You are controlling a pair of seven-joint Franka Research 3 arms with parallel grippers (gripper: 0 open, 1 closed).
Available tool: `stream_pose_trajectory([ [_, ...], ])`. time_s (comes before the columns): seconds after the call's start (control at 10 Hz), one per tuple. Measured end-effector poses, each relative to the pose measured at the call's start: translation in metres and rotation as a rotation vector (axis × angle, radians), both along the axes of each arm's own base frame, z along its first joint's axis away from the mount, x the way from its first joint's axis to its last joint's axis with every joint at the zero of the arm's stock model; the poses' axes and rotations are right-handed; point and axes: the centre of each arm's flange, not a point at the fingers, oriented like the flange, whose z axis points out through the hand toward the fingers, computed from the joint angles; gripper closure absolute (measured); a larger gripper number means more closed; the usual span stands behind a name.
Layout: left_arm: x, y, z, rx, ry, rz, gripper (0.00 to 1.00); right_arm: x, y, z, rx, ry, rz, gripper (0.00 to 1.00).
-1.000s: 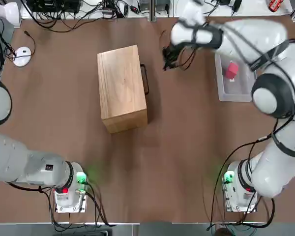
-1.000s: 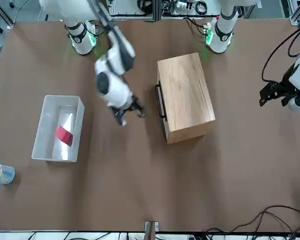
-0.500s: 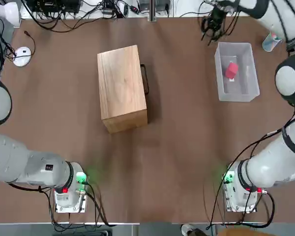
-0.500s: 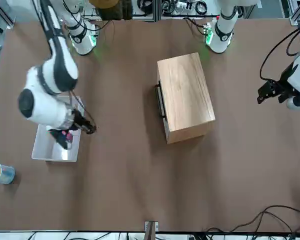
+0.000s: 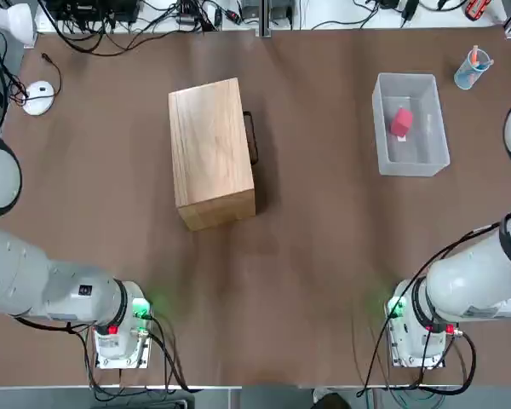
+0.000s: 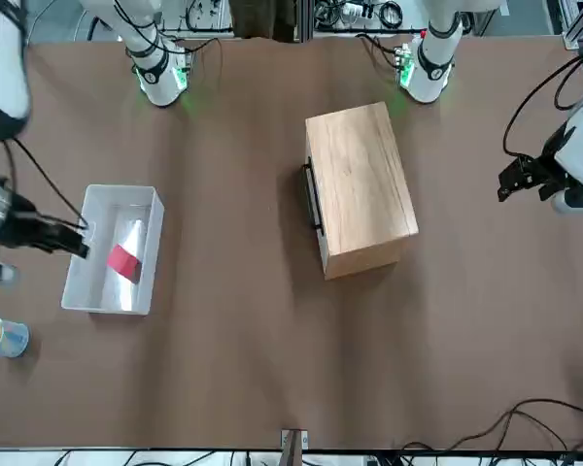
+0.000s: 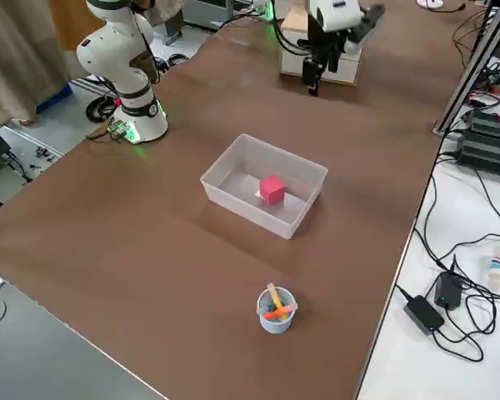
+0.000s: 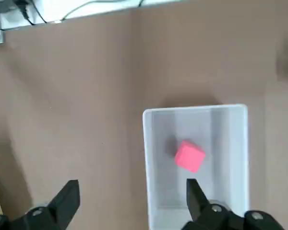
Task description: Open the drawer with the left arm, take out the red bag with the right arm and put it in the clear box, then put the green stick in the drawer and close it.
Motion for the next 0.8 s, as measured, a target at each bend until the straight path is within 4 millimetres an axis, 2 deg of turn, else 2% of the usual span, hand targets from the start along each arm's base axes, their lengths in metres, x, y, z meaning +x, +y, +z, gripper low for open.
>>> stream_pose_trajectory([
  [0.1,0.000,0.000,0.000,0.000,0.001,0.000,0.01,-0.009,-0.001,0.020,-0.005,-0.028,0.031,0.00],
  [0.2,0.000,0.000,-0.001,0.001,0.001,0.000,0.01,-0.014,0.002,0.027,-0.006,-0.036,0.044,0.00],
  [0.8,0.000,0.000,-0.001,0.001,0.001,0.000,0.01,-0.013,0.012,0.020,-0.005,-0.022,0.063,0.00],
])
